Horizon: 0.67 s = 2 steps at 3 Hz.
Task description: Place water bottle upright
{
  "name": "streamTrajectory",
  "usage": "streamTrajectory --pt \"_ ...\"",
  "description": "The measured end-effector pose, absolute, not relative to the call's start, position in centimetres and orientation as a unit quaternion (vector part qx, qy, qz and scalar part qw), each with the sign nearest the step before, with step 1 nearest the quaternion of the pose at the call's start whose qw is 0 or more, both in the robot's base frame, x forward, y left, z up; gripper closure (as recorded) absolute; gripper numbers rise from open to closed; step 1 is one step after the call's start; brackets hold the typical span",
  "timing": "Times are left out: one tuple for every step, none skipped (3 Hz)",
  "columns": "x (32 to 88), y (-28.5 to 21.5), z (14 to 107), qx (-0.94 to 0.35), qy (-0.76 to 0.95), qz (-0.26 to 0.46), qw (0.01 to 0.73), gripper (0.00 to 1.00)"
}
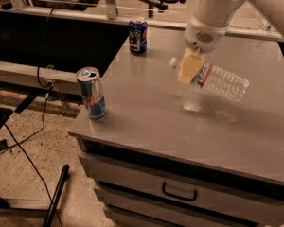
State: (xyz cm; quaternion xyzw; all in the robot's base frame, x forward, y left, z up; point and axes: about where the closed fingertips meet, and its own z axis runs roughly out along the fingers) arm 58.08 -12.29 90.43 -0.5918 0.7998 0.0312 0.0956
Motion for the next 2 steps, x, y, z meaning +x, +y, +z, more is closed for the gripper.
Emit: streamTrajectory --pt "59.50 -15.44 96.67 -0.586 0.785 0.049 0.195 1.00" --pt "60.28 -14.93 97.03 -0.587 0.780 0.052 0.212 1.00"
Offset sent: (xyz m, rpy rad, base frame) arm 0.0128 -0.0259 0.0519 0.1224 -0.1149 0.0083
